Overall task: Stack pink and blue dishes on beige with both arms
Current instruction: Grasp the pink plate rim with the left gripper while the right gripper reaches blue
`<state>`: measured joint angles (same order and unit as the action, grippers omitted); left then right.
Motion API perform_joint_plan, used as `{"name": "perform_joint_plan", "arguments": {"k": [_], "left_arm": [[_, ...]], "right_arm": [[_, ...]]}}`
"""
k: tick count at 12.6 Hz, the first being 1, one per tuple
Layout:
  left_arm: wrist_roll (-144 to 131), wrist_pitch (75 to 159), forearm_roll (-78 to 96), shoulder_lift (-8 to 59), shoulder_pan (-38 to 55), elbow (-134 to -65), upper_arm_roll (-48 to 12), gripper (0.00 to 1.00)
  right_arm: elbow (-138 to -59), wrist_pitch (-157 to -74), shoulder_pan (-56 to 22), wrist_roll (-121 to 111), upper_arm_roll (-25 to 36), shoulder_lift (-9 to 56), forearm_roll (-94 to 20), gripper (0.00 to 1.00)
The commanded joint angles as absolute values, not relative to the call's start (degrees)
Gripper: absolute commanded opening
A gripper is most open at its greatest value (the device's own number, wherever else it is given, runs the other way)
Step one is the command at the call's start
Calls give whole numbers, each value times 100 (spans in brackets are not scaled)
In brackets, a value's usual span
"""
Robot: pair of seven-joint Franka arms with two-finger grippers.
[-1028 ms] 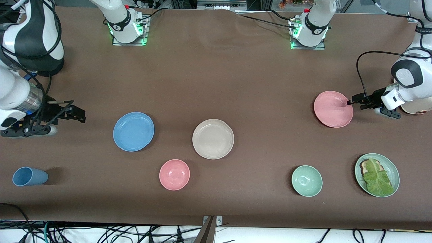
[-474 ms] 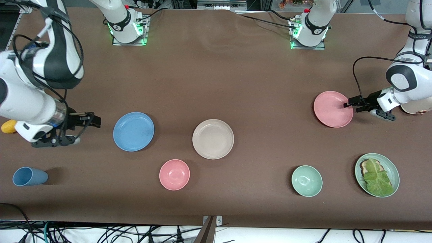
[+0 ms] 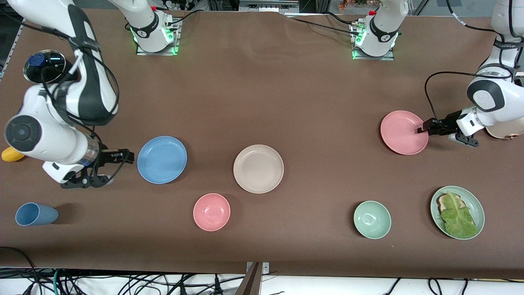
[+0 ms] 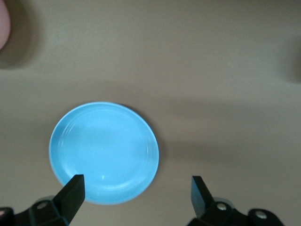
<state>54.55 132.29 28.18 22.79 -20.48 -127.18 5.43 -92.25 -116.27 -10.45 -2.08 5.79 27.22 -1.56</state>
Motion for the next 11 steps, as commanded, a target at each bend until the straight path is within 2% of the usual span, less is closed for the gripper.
{"name": "perform_joint_plan", "arguments": {"k": [1,6,11], "left_arm": [[5687,13263,3041,2391,-2065,-12621,545,0],[5687,13193,2997,2347,-2057,-12560,545,0],[5118,12587,3015,2145,-1663,-12095,431,0]], "right_arm": [[-10043,-12461,-1028,-211,492,2602,-255,100],[-10915,-13252,-1011,-264,492,2549,-255,100],[-11583,-14202,-888,-492,536,2601,-264,100]]}}
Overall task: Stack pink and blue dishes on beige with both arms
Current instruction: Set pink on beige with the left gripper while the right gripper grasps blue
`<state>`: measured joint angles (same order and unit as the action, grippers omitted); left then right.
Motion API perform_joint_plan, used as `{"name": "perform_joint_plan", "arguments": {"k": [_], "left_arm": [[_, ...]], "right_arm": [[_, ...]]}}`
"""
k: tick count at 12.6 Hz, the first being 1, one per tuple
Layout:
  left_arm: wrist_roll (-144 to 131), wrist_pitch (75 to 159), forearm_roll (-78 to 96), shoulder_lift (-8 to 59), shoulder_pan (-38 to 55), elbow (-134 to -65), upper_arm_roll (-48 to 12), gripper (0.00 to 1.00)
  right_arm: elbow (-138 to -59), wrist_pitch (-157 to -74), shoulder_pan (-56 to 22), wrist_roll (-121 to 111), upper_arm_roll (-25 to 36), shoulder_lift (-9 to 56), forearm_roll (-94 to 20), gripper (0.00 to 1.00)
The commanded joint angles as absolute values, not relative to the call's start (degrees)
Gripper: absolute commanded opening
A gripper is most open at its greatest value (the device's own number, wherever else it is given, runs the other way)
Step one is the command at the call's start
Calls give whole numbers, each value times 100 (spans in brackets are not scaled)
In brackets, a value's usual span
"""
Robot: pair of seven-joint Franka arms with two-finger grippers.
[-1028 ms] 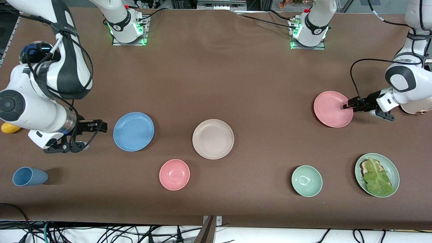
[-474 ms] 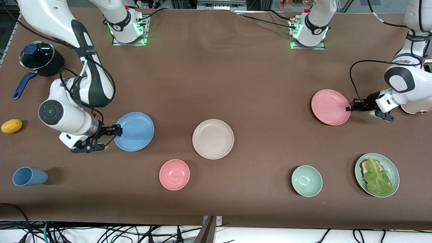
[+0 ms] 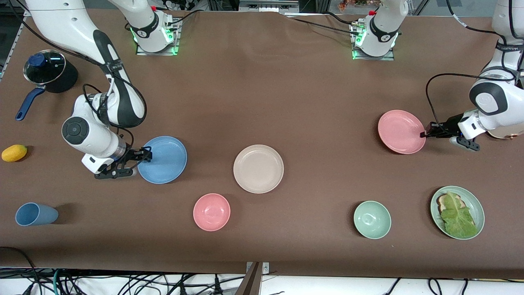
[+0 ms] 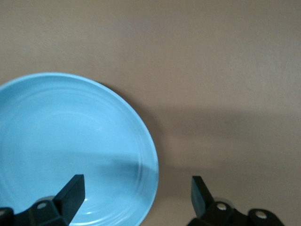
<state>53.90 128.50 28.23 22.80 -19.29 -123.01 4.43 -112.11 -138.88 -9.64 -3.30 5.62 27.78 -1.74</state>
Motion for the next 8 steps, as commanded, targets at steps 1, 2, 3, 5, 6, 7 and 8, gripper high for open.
{"name": "perform_joint_plan", "arguments": {"k": [1,2,3,5,6,7,8], "left_arm": [[4741,12429,3015,2145,-1452,-11937,361,0],[4250,12341,3015,2136,-1320,-11805,212,0],[3749,12331,2980,2127,-1275,-11682,-76,0],[2887,12331,2918,2074,-1231,-11506,-604,0],[2413,12340,2909,2074,-1091,-11409,-772,0],[1938,12340,2892,2074,-829,-11304,-800,0],[1446,12349,2892,2083,-539,-11207,-800,0]], "right_arm": [[-11688,-14377,-888,-492,536,2619,-264,99],[-11759,-14544,-888,-492,536,2637,-264,99],[-11821,-14694,-853,-492,527,2706,-264,95],[-11848,-14801,-756,-624,519,2768,-264,87],[-11848,-14801,-747,-633,519,2769,-264,78],[-11848,-14801,-747,-624,519,2769,-264,67],[-11848,-14801,-747,-633,519,2769,-264,55]]}}
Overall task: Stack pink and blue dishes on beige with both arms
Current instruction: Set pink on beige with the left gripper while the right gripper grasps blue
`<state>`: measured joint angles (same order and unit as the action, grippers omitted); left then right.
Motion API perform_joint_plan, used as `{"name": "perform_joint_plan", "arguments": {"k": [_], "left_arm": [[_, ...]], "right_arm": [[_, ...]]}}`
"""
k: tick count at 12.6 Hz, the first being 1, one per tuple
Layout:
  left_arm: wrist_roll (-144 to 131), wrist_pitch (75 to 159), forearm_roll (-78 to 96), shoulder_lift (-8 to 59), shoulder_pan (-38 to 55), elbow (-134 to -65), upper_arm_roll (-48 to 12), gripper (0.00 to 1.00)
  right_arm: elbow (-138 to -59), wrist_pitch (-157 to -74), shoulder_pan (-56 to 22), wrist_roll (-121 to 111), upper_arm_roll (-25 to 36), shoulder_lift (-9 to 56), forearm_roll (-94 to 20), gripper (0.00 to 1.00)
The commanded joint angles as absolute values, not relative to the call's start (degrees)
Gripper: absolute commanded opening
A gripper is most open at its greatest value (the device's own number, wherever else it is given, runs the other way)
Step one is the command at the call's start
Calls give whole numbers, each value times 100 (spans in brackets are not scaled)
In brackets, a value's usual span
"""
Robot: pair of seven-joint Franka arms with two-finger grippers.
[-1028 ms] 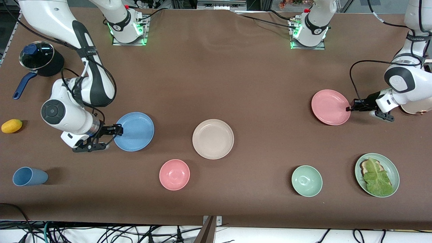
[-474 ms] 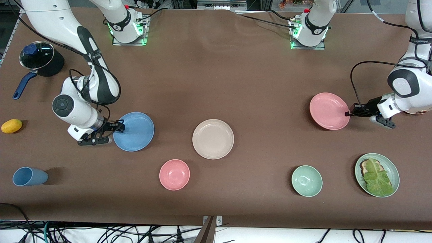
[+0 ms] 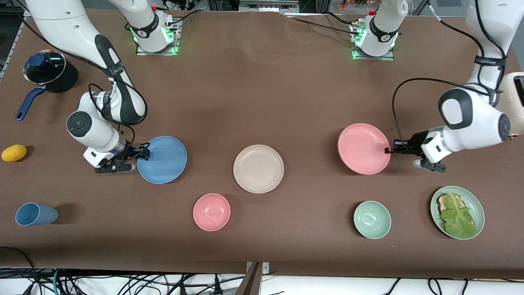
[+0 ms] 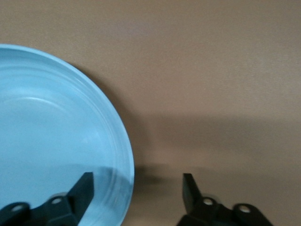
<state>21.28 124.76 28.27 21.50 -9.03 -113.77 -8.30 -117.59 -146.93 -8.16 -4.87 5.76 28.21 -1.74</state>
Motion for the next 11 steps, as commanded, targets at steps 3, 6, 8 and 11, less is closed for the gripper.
{"name": "perform_joint_plan", "arguments": {"k": [3,6,8,11], "left_arm": [[-521,12349,2200,2162,393,-10715,-870,0],[-1798,12401,1960,2407,1087,-10329,-932,0],[-2414,12463,1916,2696,1501,-9986,-923,0],[-3337,12804,1478,3303,1958,-9450,-932,0]], "right_arm": [[-11848,-14801,-747,-633,519,2769,-264,30],[-11839,-14783,-756,-633,501,2769,-264,13],[-11839,-14783,-756,-633,501,2777,-264,0],[-11795,-14748,-747,-624,501,2769,-264,0]]}}
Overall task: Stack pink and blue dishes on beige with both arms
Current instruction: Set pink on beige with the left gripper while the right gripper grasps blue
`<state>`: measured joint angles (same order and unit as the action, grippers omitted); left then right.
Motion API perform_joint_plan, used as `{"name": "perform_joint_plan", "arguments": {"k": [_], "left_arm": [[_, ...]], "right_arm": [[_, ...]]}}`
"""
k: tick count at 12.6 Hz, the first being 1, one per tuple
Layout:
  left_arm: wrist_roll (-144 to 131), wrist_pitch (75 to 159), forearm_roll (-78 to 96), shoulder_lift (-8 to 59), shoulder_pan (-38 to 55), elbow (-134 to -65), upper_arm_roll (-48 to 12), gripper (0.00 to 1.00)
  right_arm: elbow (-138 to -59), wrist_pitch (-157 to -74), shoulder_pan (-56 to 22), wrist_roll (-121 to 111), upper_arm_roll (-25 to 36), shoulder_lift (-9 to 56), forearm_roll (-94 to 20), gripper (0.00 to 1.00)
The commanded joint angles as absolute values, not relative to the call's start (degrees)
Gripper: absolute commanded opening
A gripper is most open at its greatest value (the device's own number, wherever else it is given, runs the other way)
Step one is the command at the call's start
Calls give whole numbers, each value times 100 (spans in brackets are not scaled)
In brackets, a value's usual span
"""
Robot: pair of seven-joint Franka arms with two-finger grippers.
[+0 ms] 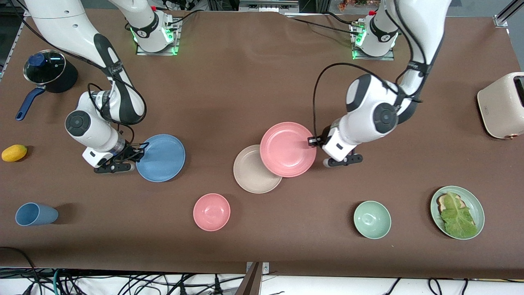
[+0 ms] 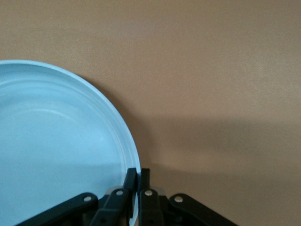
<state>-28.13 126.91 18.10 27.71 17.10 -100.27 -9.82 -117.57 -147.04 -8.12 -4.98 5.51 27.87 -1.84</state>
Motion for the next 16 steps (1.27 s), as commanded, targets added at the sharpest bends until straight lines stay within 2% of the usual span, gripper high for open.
{"name": "perform_joint_plan", "arguments": {"k": [1,4,7,14,15,16], "left_arm": [[-3575,12875,1390,3505,2064,-9283,-923,0],[-3762,12885,1362,3998,2320,-8694,-905,0],[-3893,12928,1354,4244,2487,-8421,-879,0],[-4227,13280,879,4544,2689,-8385,-861,0],[-4254,13280,879,4561,2689,-8385,-861,2],[-4254,13280,879,4562,2681,-8385,-861,21]], "right_arm": [[-11743,-14635,-747,-633,492,2742,-264,0],[-10876,-13426,-765,-633,483,2689,-412,0],[-9838,-12246,-817,-633,483,2698,-615,0],[-8510,-11173,-1256,-212,483,3040,-615,0],[-8325,-11023,-1318,-46,475,3119,-615,0],[-8201,-10934,-1414,200,475,3172,-615,0]]}}
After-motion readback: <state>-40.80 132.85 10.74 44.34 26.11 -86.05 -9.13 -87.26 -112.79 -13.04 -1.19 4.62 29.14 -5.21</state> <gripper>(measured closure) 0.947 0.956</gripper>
